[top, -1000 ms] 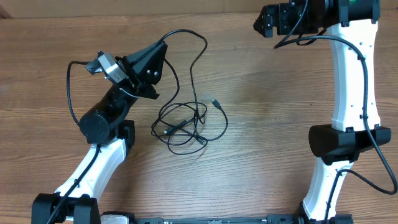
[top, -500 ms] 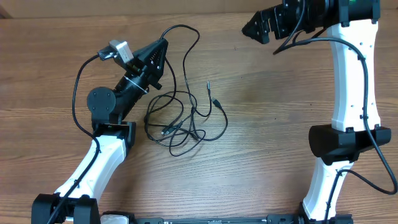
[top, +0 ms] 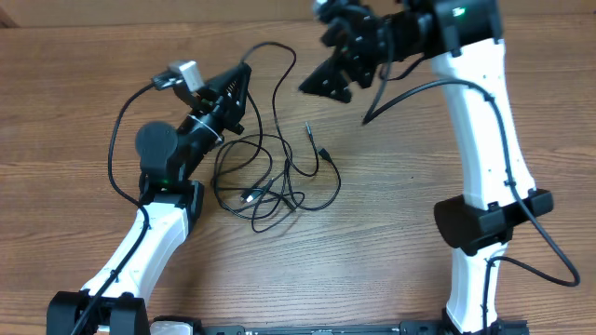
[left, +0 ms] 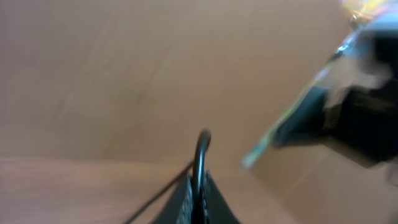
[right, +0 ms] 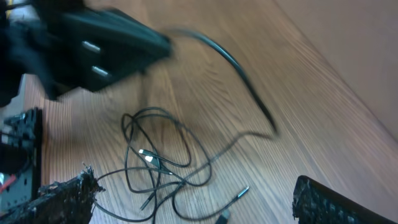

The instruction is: Untangle cables

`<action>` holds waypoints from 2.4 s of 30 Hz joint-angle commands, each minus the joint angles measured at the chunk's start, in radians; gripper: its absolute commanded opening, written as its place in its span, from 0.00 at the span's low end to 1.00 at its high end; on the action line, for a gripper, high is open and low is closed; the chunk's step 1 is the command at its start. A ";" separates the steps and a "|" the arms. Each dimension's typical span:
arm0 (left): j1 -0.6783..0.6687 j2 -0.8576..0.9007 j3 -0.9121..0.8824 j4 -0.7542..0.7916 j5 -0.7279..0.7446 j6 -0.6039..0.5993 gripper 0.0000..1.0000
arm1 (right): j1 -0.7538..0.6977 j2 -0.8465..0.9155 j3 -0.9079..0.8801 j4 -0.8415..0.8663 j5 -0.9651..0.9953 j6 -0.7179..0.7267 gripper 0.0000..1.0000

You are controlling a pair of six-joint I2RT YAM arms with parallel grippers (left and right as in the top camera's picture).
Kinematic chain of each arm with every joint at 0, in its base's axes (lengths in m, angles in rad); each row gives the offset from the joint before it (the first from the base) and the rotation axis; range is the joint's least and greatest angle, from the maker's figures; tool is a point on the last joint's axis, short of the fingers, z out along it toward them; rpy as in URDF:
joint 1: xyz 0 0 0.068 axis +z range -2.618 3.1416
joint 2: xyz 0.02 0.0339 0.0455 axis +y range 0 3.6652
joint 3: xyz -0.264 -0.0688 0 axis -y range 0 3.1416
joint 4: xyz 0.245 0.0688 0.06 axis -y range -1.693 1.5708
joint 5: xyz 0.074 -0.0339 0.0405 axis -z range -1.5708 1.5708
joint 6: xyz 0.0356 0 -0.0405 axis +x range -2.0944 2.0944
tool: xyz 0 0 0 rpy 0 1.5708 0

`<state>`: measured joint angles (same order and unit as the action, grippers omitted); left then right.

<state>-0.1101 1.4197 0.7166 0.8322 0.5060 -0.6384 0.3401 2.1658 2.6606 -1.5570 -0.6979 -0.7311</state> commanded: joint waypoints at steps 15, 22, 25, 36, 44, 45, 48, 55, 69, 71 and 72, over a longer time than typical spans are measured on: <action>0.006 -0.015 0.665 -1.228 0.015 0.611 0.04 | 0.051 -0.003 -0.014 0.031 0.076 -0.006 1.00; 0.006 -0.015 0.967 -1.549 0.005 0.671 0.04 | 0.051 -0.003 -0.013 0.107 0.000 0.028 1.00; 0.006 -0.015 1.059 -1.647 -0.056 0.674 0.04 | 0.050 -0.003 -0.013 0.157 -0.085 0.028 1.00; 0.005 -0.014 1.199 -1.819 -0.159 0.675 0.04 | 0.053 -0.003 -0.013 0.396 -0.231 0.229 1.00; -0.001 -0.013 1.199 -1.744 -0.158 0.595 0.04 | 0.067 -0.003 -0.013 0.484 -0.345 0.326 1.00; -0.006 -0.013 1.199 -1.732 -0.158 0.587 0.04 | 0.075 -0.003 -0.013 0.491 -0.347 0.336 1.00; -0.035 -0.008 1.198 -1.688 -0.159 0.561 0.04 | 0.102 -0.003 -0.013 0.497 -0.347 0.344 1.00; -0.096 0.023 1.198 -1.637 -0.334 0.461 0.04 | 0.153 -0.003 -0.013 0.499 -0.337 0.346 1.00; -0.103 0.032 1.198 -1.583 -0.419 -0.035 0.04 | 0.158 -0.003 -0.014 0.497 -0.328 0.362 1.00; -0.110 0.032 1.198 -1.580 -0.383 -0.048 0.04 | 0.158 -0.003 -0.014 0.497 -0.310 0.362 1.00; -0.116 0.032 1.198 -1.580 -0.377 -0.048 0.04 | 0.158 -0.003 -0.014 0.497 -0.297 0.362 1.00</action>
<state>-0.2104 1.4487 1.8931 -0.7597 0.1024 -0.5892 0.4976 2.1658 2.6568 -1.0634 -1.0134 -0.3767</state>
